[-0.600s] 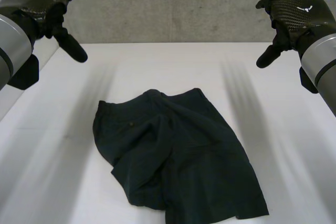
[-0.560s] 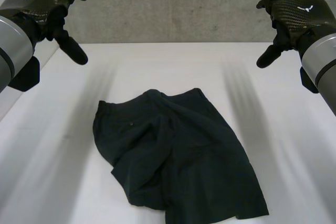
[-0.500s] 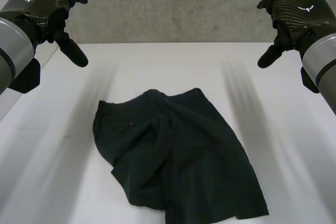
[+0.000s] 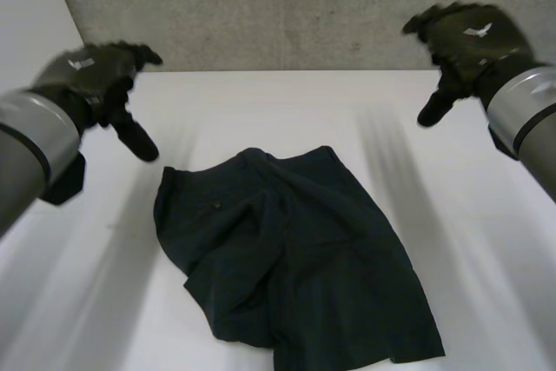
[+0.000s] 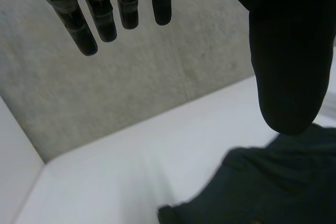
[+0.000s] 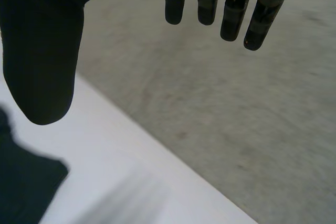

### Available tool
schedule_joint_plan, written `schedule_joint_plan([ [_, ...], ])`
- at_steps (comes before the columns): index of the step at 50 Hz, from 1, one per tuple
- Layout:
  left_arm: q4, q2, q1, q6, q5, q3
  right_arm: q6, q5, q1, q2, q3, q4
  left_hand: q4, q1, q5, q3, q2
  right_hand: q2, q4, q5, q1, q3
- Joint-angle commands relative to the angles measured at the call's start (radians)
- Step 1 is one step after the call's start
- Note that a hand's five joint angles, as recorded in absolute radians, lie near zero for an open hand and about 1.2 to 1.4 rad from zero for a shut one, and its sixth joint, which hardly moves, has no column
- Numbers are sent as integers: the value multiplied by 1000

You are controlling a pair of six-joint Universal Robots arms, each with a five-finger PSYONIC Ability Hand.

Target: Fold the shorts.

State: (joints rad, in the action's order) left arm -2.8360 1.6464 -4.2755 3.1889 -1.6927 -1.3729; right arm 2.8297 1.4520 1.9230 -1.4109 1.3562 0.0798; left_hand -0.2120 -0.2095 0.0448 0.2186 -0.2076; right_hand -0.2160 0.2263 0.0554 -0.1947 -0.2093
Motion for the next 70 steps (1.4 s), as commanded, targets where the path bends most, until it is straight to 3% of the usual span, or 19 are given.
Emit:
schedule_joint_plan([
  [1,-164,6,86,-55,-5,-210,-324,-232,-13,70,40,77,-28,-30,21,21,-32,41,-52,-55,20,35],
  [9,-328,73,144,-60,-13,-318,-392,-318,-44,222,34,84,-57,-60,50,51,-62,41,-52,-55,20,35],
  [23,-358,331,203,-66,-106,-244,-375,-320,-36,463,-26,77,-125,-127,117,118,-129,41,-52,-55,20,35],
  [30,-365,443,247,-61,-151,-167,-374,-320,-35,507,-45,77,-245,-247,238,238,-249,26,-36,-40,4,19],
  [33,-367,478,253,-58,-162,-141,-374,-320,-35,518,-43,78,-456,-458,448,449,-460,-226,216,212,-248,-233],
  [38,-379,489,246,-50,-163,-97,-374,-323,-33,530,-40,86,-929,-931,921,922,-933,-1153,1143,1139,-1175,-1160],
  [42,-388,486,238,-44,-162,-39,-374,-334,-33,507,-17,86,-1123,-1125,1115,1116,-1127,-1180,1170,1166,-1202,-1187],
  [48,-387,493,194,34,-151,90,-369,-346,-36,400,49,86,-1144,-1146,1136,1137,-1148,-1180,1170,1166,-1202,-1187],
  [56,-405,595,140,310,-93,316,-219,-366,33,287,161,89,-1126,-1128,1119,1119,-1130,-1180,1170,1166,-1202,-1187],
  [62,-440,673,112,345,-4,440,-118,-418,155,296,189,77,-1111,-1114,1104,1105,-1116,-1180,1170,1166,-1202,-1187],
  [70,-456,739,31,347,67,523,157,-415,307,382,112,-80,-1108,-1111,1101,1102,-1113,-1180,1170,1166,-1202,-1187],
])
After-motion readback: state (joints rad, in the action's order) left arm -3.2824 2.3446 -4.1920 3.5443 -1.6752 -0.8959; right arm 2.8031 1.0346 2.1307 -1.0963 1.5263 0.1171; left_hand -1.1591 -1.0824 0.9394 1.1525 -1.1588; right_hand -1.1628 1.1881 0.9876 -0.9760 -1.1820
